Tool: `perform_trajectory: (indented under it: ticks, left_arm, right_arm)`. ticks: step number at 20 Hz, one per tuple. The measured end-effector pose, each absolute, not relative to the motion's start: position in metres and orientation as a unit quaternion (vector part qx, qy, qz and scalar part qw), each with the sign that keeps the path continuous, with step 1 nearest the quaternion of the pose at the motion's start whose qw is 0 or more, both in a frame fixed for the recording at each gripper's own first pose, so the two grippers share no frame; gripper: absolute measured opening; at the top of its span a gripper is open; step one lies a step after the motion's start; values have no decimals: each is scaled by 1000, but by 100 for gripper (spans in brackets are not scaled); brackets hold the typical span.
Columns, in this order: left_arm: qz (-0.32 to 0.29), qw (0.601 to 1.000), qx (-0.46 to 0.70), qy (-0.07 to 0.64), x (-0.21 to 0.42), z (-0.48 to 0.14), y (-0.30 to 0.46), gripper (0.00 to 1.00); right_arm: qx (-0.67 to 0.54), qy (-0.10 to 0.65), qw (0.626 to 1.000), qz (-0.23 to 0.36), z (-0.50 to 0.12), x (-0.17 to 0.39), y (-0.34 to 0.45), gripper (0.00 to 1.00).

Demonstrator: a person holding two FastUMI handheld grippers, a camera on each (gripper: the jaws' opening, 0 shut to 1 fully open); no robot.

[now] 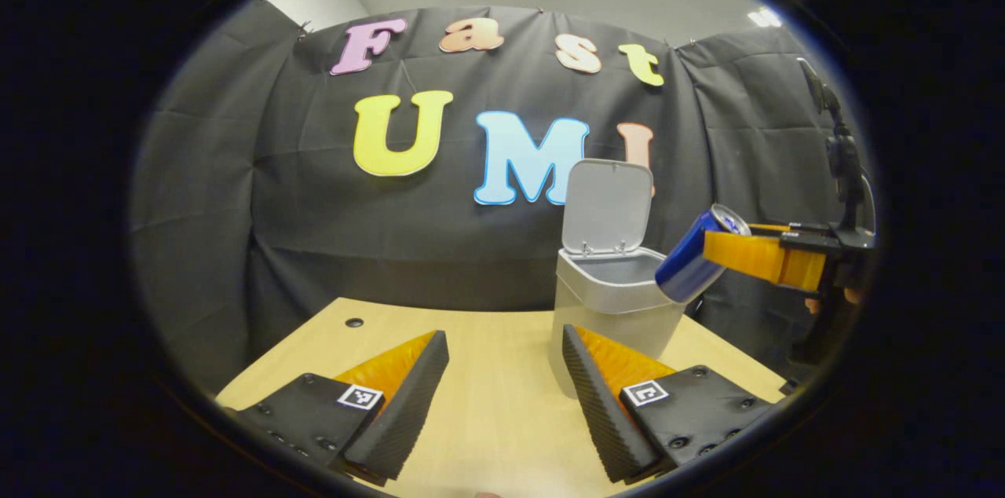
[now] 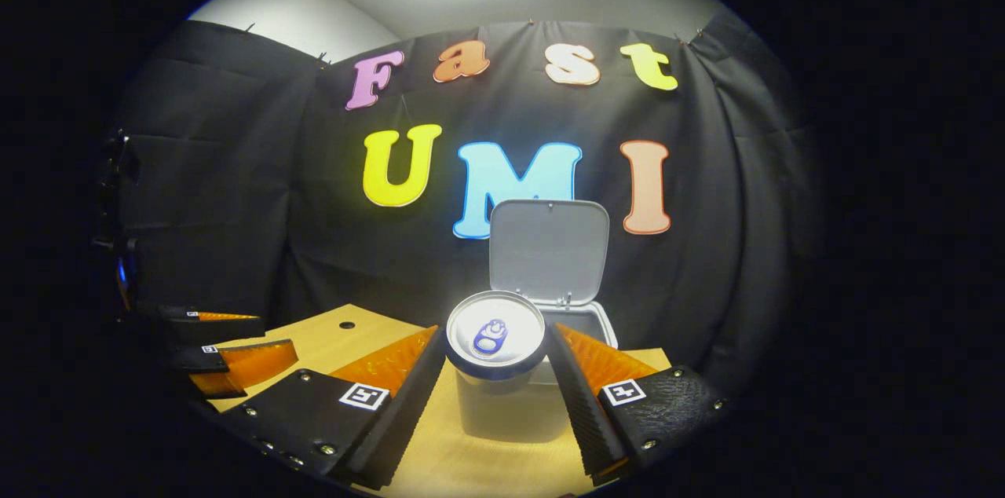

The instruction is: Press the lid of the desktop garbage bin to open it, pick up the crumpled paper on the desktop and throw it into the bin, then pick up the pop can on the desktop and drop it into the bin, and finally close the garbage bin lid.

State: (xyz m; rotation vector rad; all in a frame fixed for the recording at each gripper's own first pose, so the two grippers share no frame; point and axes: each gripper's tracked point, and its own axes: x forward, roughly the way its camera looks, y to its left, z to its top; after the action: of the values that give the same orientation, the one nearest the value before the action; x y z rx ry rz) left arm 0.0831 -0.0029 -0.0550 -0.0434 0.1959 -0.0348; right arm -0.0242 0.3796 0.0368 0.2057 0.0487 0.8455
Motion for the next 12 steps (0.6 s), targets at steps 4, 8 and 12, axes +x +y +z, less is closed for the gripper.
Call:
perform_trajectory:
  ticks: [4, 8, 12]
  left_arm:
    - [-10, 995, -21, 96, 91, -52, 5, 95]
    - [-4, 995, -17, 94, 98, -50, 13, 95]
    - [0, 995, -13, 97, 104, -51, 19, 95]
  right_arm:
    - [95, -17, 914, 393, 55, -2, 387, 83]
    - [84, -22, 914, 395, 56, 15, 408, 83]
    - [71, -6, 912, 403, 46, 29, 432, 84]
